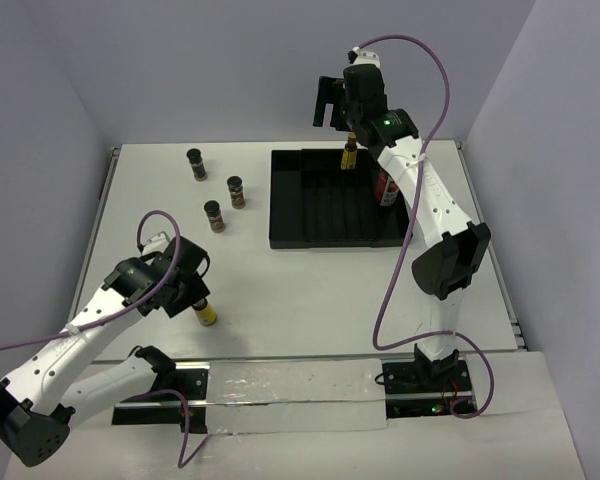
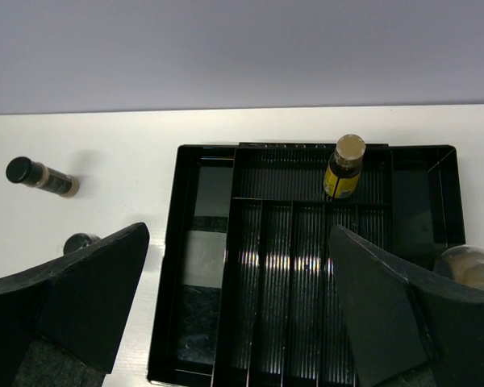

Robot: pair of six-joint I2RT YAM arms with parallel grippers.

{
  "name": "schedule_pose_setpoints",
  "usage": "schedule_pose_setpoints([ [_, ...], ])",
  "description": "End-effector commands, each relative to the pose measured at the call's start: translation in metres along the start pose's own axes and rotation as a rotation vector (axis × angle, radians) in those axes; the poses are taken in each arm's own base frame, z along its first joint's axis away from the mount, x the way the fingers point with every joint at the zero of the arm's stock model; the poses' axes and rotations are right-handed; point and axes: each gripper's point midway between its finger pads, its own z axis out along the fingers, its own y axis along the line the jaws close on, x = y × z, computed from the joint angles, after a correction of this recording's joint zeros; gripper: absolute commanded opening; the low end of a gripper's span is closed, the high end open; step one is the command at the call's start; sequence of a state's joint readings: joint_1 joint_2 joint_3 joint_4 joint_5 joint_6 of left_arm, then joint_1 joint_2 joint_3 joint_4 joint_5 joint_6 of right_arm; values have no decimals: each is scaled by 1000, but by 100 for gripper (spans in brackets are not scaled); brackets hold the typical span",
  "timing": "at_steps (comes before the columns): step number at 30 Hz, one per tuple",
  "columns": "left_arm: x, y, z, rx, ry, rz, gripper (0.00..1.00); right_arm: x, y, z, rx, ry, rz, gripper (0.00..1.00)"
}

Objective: Organize the condiment bottles

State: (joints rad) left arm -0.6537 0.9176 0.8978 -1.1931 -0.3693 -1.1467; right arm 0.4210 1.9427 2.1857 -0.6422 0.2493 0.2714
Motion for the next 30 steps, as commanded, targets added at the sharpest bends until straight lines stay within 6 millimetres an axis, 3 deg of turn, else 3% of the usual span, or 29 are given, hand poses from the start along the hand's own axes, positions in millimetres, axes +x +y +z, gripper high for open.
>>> schedule_pose_setpoints([
  [1, -4, -2, 0, 9, -25, -11, 50, -20, 7, -17, -27, -52, 10, 100],
  [3, -3, -2, 1, 11, -23, -2, 45, -19, 7, -16, -26, -49, 9, 100],
  [6, -3, -1, 1, 7, -19, 20, 30, -17, 8, -15, -28, -47, 8, 100],
  [8, -8, -3, -3, 6, -29, 50, 11, -16, 9, -15, -31, -44, 7, 100],
  [11, -15, -3, -9, -12, -40, 107, 10, -15, 9, -15, -28, -42, 6, 100],
  [15, -40, -26, -28, 47, -96, 137, 10, -19, 8, -20, -26, -51, 8, 100],
  [20, -73, -73, -35, 78, -153, 202, 10, -23, 5, -29, -19, -63, 11, 100],
  [25, -100, -126, -23, 103, -200, 267, 10, -19, -3, -39, 4, -57, 8, 100],
  [30, -127, -165, -14, 105, -272, 307, 10, -15, -13, -49, 33, -57, 6, 100],
])
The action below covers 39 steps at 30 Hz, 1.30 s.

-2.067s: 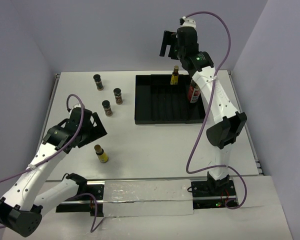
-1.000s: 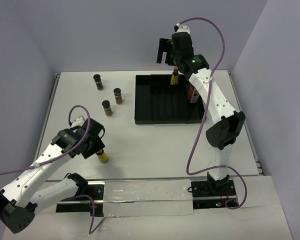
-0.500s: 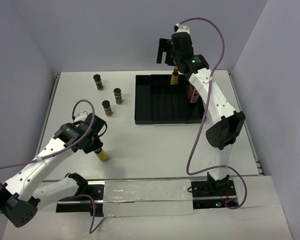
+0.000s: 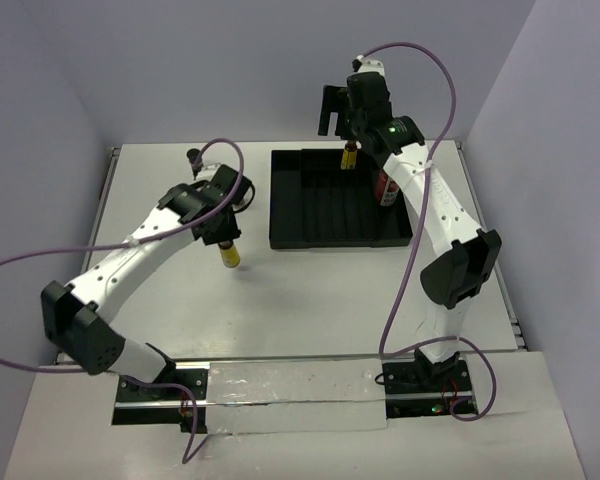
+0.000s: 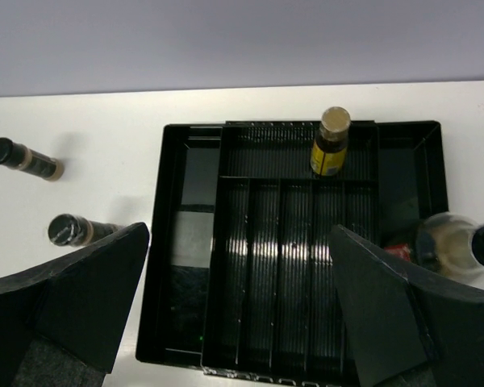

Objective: Organize the condiment bottles

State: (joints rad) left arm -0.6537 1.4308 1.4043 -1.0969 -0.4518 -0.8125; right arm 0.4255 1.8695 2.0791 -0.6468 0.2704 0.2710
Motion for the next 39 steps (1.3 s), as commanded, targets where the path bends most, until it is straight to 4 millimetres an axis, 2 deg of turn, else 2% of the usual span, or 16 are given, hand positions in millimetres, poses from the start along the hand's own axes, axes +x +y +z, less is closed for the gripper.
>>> schedule_pose_setpoints([
  [1, -61, -34, -4, 48, -172, 15, 10, -27, -8, -38, 18, -88, 20, 100],
  [5, -69, -43, 13, 22, -180, 36, 10, -25, -16, -45, 44, -94, 21, 100],
  [11, -62, -54, 37, 18, -163, 40, 10, -20, -21, -52, 55, -92, 19, 100],
  [23, -49, -66, 61, 55, -131, 26, 10, -12, -22, -49, 56, -72, 12, 100],
  [39, -34, -67, 86, 48, -73, 33, 10, -3, -22, -43, 61, -49, 4, 100],
])
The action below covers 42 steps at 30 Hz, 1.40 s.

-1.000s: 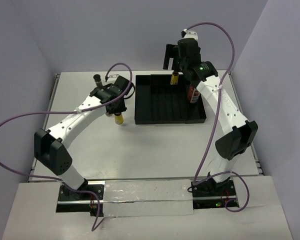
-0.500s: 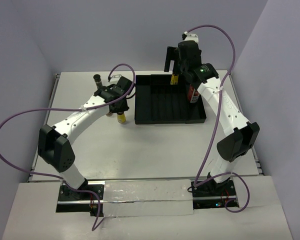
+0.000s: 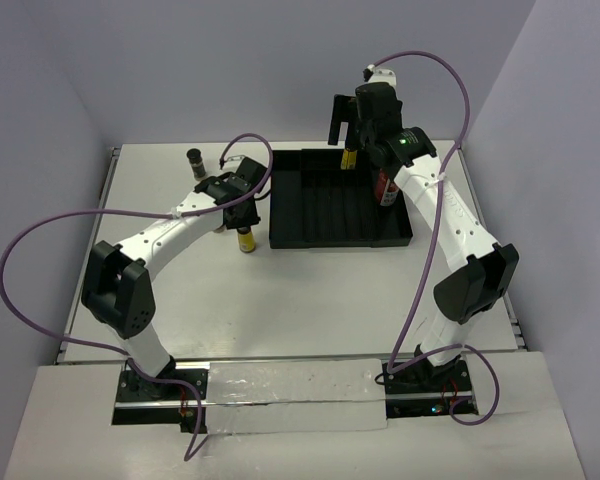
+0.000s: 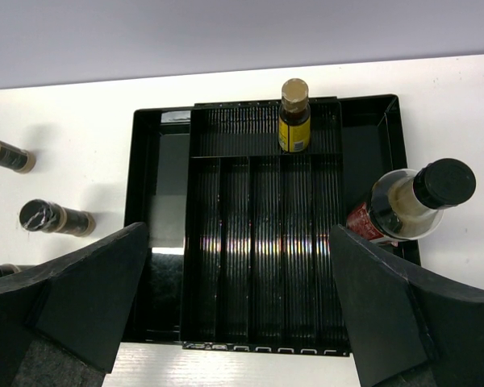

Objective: Organize the condiment bottles

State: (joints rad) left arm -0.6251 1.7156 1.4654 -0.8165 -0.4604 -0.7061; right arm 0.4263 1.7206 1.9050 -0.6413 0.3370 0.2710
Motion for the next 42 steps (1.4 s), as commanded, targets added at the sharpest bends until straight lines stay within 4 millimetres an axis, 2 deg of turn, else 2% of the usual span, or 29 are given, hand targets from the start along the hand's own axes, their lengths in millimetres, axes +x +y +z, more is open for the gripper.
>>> schedule_pose_setpoints([
  [1, -9, -9, 4, 35, -28, -26, 10, -13, 1, -11, -6, -46, 12, 100],
  [3, -9, -9, 5, 34, -24, -26, 11, -12, 1, -11, -5, -45, 11, 100],
  [5, -8, -8, 6, 29, -19, -22, 20, -13, 1, -11, -6, -46, 12, 100],
  [8, -9, -6, 4, 28, -26, -24, 47, -13, 1, -12, -5, -47, 12, 100],
  [9, -9, -6, 4, 28, -29, -23, 58, -14, 0, -12, -5, -48, 13, 100],
  [10, -11, -6, 2, 29, -33, -23, 73, -14, 1, -13, -7, -48, 13, 100],
  [12, -12, -5, 1, 29, -36, -24, 86, -15, 2, -13, -12, -47, 13, 100],
  [15, -18, -6, -4, 37, -48, -27, 92, -16, 3, -14, -17, -48, 14, 100],
  [20, -41, -2, -25, 43, -89, -45, 93, -15, 8, -15, -45, -39, 12, 100],
  [22, -53, 8, -33, 37, -108, -64, 93, -14, 11, -16, -59, -33, 11, 100],
  [24, -72, 29, -49, 49, -139, -113, 93, -11, 18, -17, -88, -23, 7, 100],
  [26, -80, 49, -51, 47, -141, -152, 93, -8, 26, -17, -121, -10, 3, 100],
  [29, -98, 91, -72, 48, -190, -226, 93, 6, 59, -20, -209, 21, -22, 100],
  [30, -101, 104, -73, 34, -196, -250, 93, 11, 70, -20, -239, 38, -32, 100],
  [31, -104, 110, -78, 34, -207, -256, 93, 19, 81, -19, -258, 55, -45, 100],
  [33, -109, 145, -83, -21, -230, -310, 93, 35, 124, -26, -343, 88, -85, 100],
  [36, -110, 173, -84, -73, -243, -350, 93, 57, 163, -35, -417, 133, -127, 100],
  [37, -109, 189, -84, -102, -245, -370, 93, 71, 184, -40, -469, 160, -148, 100],
  [39, -106, 212, -83, -146, -243, -409, 93, 93, 212, -47, -536, 202, -179, 100],
  [42, -103, 236, -84, -179, -246, -458, 93, 126, 239, -48, -590, 264, -219, 100],
])
